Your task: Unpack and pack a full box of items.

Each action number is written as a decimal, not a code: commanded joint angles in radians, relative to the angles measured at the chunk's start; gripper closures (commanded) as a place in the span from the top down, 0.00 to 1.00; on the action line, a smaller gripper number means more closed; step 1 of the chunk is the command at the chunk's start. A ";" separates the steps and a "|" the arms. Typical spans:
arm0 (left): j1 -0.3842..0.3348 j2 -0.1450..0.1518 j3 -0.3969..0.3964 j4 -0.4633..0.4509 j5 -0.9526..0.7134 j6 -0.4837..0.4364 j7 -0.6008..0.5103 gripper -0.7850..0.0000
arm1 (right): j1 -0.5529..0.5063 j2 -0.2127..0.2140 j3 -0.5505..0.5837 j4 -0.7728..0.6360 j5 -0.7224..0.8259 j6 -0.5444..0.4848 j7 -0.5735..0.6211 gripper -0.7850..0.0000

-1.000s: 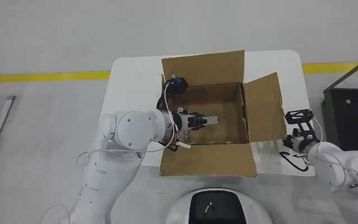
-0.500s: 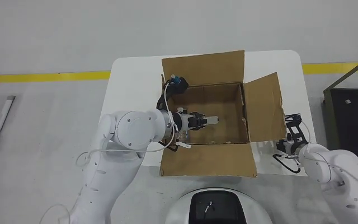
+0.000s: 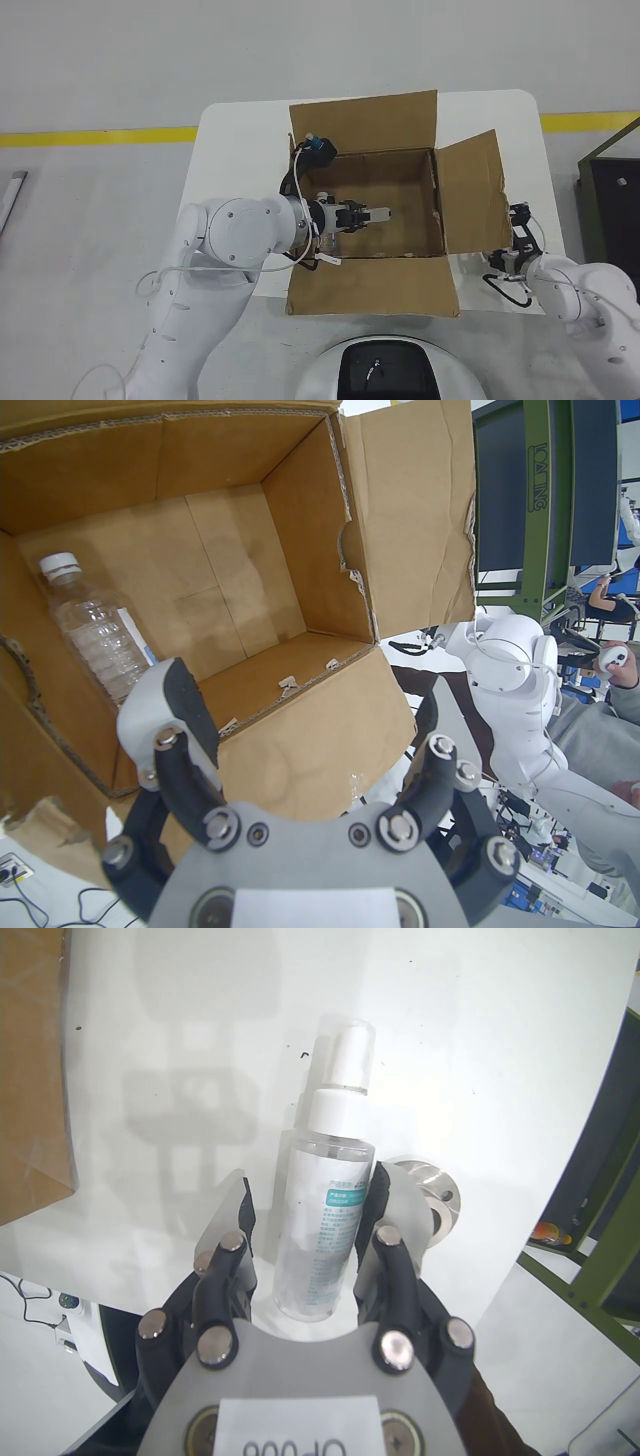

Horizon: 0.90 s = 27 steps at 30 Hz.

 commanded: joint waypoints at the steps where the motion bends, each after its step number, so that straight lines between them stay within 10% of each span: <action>1: 0.000 0.000 0.000 0.000 0.000 0.000 0.000 1.00 | 0.005 -0.001 -0.004 0.006 0.000 0.000 0.001 0.62; 9: 0.000 0.000 0.000 0.000 0.000 0.000 0.000 1.00 | 0.022 -0.004 -0.016 0.017 0.003 0.001 0.008 0.45; 12: 0.000 0.000 0.000 0.000 0.000 0.000 0.000 1.00 | 0.025 -0.005 -0.008 0.007 0.008 0.009 0.005 0.02; 22: 0.000 0.000 0.000 0.000 0.000 0.000 0.000 1.00 | 0.005 -0.005 0.098 -0.075 0.119 0.040 -0.018 0.00; 27: 0.000 0.000 0.000 0.000 0.000 0.000 0.000 1.00 | -0.015 -0.014 0.286 -0.158 0.439 0.067 -0.158 0.00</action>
